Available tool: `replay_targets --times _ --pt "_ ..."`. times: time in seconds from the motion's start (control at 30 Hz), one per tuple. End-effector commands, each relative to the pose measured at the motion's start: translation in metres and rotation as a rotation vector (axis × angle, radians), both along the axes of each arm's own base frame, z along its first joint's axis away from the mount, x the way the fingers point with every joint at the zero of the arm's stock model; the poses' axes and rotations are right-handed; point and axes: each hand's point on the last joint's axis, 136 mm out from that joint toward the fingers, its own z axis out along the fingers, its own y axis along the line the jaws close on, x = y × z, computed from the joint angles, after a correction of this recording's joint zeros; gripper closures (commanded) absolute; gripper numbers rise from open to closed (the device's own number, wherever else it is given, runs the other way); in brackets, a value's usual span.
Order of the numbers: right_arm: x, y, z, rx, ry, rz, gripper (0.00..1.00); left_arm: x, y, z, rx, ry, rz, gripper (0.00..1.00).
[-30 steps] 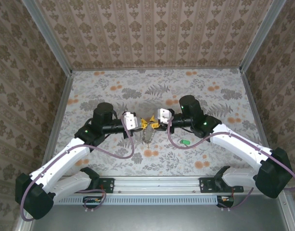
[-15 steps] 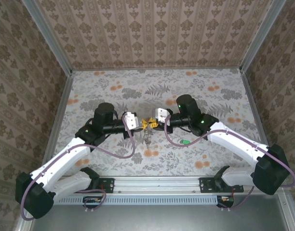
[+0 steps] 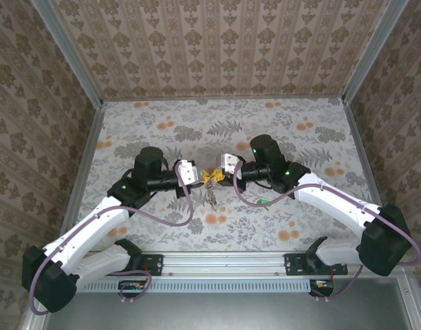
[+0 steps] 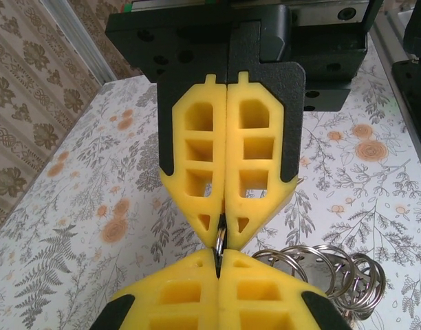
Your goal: Put the keys on the keyring
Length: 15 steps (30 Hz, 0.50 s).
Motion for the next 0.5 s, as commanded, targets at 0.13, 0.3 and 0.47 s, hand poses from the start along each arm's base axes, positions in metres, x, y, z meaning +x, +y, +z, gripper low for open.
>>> replay_targets --times 0.13,0.3,0.47 --pt "0.010 -0.002 0.047 0.230 -0.049 -0.059 1.00 -0.015 0.008 0.020 -0.018 -0.026 -0.045 0.76" --pt "0.000 -0.008 0.067 0.336 -0.064 -0.012 1.00 -0.016 0.023 0.026 -0.063 0.001 -0.010 0.71" --pt "-0.010 -0.010 0.081 0.409 -0.098 0.027 1.00 -0.010 0.021 0.032 -0.108 0.018 0.013 0.71"
